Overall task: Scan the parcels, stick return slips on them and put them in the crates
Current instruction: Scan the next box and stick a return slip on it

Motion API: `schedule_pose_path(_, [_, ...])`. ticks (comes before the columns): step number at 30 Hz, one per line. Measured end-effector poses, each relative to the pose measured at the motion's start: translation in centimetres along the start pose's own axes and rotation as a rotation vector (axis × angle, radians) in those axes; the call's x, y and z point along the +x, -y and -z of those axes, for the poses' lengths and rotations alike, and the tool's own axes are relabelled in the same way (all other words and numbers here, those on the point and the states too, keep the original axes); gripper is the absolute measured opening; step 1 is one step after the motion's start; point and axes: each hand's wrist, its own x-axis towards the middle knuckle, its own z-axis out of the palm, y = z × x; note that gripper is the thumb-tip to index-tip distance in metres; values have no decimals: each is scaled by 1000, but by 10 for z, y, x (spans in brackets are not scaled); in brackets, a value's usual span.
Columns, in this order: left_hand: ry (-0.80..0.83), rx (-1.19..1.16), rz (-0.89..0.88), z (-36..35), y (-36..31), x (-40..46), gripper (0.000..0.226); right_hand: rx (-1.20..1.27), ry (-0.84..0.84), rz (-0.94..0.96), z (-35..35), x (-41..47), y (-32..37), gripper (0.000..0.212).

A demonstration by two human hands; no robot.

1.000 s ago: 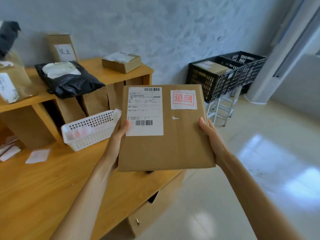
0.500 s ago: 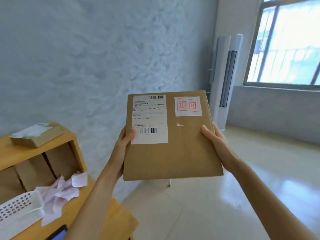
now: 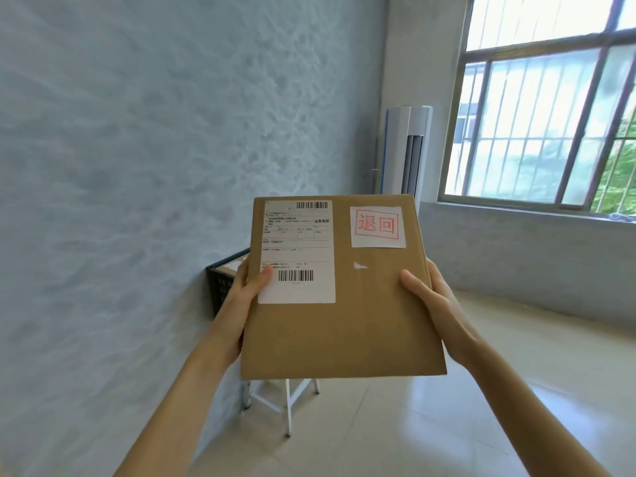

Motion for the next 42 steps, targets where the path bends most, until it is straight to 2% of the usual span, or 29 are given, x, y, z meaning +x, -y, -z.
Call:
schedule_pose_path(8, [31,-1,20,-27,36,194,62,-53,-87,32,47,168,-34,59])
schedule_pose_path(12, [79,-15,7,-61,47,289,57,-68,-150,55,85,240,-42,61])
schedule_pose_path(16, [137,-30,86,-99,89,370,63,-54,-225,0,139,288,-75,56])
schedule_pose_path(21, [155,-24,137,-152,152,462,52,-68,-274,-64,212,360,-126,62])
schedule_pose_path(31, [51,5,153,-220,226,656,48,-88,-169,-81,326,567,-188,62])
schedule_pose_path(37, [-112,7,173,-194,259,743,53,-50,-25,-158,324,686,-241,49])
schedule_pose_path(42, [-205,2,182,-155,290,828,62,-57,69,-197,306,794,-293,60])
